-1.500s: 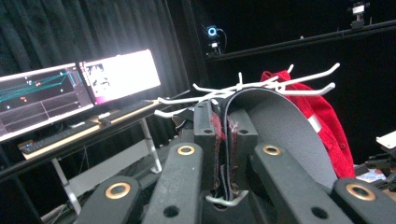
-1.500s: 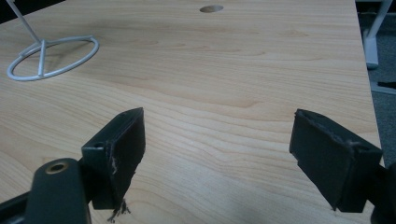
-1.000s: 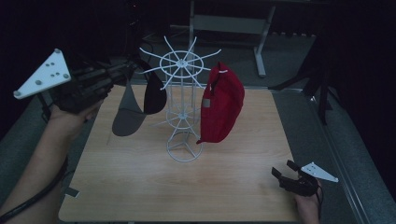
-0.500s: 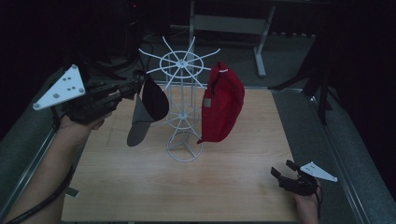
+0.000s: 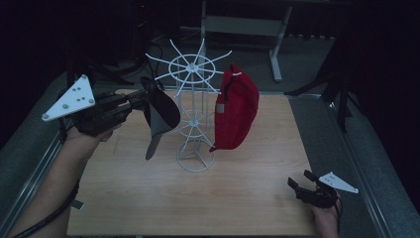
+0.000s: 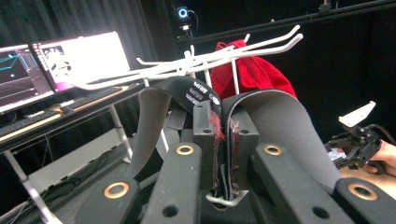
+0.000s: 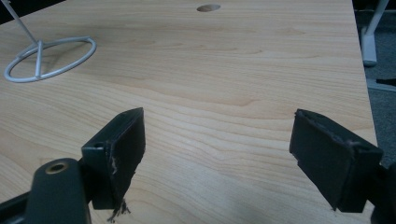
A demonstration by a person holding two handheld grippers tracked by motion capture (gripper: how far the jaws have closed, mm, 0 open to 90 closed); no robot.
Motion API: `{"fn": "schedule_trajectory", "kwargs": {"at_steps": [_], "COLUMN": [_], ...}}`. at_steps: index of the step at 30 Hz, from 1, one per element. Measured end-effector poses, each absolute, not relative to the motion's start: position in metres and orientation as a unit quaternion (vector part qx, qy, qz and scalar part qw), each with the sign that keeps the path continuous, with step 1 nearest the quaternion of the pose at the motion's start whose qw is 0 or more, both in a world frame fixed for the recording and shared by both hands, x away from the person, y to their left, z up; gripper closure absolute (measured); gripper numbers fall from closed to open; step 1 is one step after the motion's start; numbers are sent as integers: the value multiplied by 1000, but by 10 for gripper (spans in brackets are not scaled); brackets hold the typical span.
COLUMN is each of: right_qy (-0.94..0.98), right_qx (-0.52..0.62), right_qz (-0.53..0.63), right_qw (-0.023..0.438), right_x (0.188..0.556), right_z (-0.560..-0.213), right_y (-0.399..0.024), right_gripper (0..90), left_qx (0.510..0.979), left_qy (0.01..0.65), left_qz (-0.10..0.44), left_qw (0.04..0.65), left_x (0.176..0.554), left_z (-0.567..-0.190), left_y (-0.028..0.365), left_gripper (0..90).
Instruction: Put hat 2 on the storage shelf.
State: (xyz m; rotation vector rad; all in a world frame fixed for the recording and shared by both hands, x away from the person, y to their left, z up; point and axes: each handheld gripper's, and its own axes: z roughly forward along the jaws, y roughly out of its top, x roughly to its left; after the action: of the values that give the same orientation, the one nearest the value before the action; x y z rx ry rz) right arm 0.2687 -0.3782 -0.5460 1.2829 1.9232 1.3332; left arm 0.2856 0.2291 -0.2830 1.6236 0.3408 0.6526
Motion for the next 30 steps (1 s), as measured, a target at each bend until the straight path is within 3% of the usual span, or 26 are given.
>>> {"fn": "schedule_trajectory", "kwargs": {"at_steps": [6, 14, 30], "right_qy": [700, 697, 697], "right_qx": [469, 471, 471], "right_qz": [486, 487, 487], "right_qw": [235, 235, 235], "right_x": [269, 268, 268], "right_z": [-546, -546, -545], "right_y": [-379, -380, -380], "right_gripper": [181, 181, 182], "left_qx": [710, 717, 697], "left_qy": [147, 142, 167], "left_qz": [291, 289, 292], "left_qw": [624, 619, 633], "left_x": [284, 283, 275], "left_z": [-280, -283, -292], "left_y": [225, 222, 242], "left_gripper": [836, 608, 549]}}
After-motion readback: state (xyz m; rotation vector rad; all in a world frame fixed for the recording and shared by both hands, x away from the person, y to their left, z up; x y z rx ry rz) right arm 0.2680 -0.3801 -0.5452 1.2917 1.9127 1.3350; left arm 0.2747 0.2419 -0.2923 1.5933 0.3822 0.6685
